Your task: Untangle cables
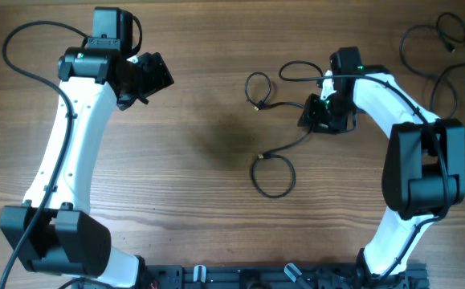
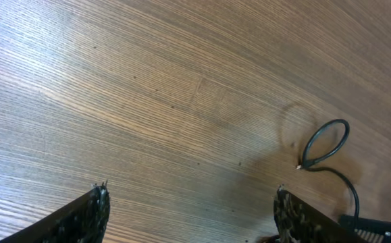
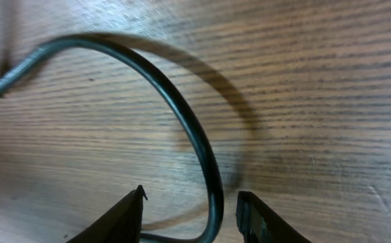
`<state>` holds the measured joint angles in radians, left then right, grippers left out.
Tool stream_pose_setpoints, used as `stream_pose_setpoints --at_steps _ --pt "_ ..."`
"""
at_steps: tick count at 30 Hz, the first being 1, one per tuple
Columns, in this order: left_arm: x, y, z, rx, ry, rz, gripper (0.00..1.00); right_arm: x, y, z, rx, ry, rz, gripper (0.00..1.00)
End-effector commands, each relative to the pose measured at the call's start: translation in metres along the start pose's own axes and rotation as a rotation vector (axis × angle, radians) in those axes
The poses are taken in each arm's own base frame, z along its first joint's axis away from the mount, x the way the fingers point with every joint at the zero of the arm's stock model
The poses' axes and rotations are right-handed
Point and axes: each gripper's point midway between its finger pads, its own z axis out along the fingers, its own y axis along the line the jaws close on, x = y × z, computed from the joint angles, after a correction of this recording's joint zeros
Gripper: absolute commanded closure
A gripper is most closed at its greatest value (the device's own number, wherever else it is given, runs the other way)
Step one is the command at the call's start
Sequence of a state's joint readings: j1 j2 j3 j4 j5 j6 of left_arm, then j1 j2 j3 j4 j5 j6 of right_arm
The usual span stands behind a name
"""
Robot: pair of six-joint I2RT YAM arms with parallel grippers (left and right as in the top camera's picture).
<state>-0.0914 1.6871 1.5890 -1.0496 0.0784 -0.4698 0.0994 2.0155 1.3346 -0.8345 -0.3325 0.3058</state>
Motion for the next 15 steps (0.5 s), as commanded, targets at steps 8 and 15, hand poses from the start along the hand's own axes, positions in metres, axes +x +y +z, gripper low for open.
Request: stream_pose_setpoints --at_steps 8,15 --pt "0.000 0.003 0.004 -0.015 0.006 -0.012 0.21 0.006 0.019 0.013 -0.129 0.030 -0.048 0.94" --pt "0.000 0.003 0.004 -0.015 0.007 -0.013 0.20 -0.048 0.066 -0.107 -0.278 -0.227 -0.194 0.96"
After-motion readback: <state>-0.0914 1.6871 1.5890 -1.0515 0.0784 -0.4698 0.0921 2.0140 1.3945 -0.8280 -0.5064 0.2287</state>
